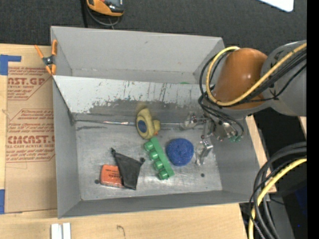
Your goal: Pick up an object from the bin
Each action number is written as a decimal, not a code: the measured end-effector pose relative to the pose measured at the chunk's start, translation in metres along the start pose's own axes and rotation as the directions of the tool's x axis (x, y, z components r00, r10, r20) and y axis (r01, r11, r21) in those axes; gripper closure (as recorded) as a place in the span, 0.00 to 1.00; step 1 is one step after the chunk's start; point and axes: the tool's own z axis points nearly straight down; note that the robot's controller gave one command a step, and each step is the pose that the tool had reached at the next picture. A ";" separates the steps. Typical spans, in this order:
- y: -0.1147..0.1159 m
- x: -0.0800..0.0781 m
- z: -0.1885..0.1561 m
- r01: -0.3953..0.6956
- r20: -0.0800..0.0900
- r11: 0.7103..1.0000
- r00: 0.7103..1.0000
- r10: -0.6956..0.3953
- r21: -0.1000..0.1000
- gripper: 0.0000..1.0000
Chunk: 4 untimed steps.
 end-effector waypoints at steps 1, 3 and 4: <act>0.003 -0.002 -0.011 -0.051 0.009 0.999 0.999 0.051 0.001 0.00; 0.006 0.006 0.067 -0.137 0.019 0.991 0.990 0.137 -0.001 1.00; 0.006 0.006 0.067 -0.138 0.019 0.990 0.990 0.138 -0.001 1.00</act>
Offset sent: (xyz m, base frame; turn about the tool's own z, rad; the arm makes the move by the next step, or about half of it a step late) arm -0.0103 0.0096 -0.0716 -0.0162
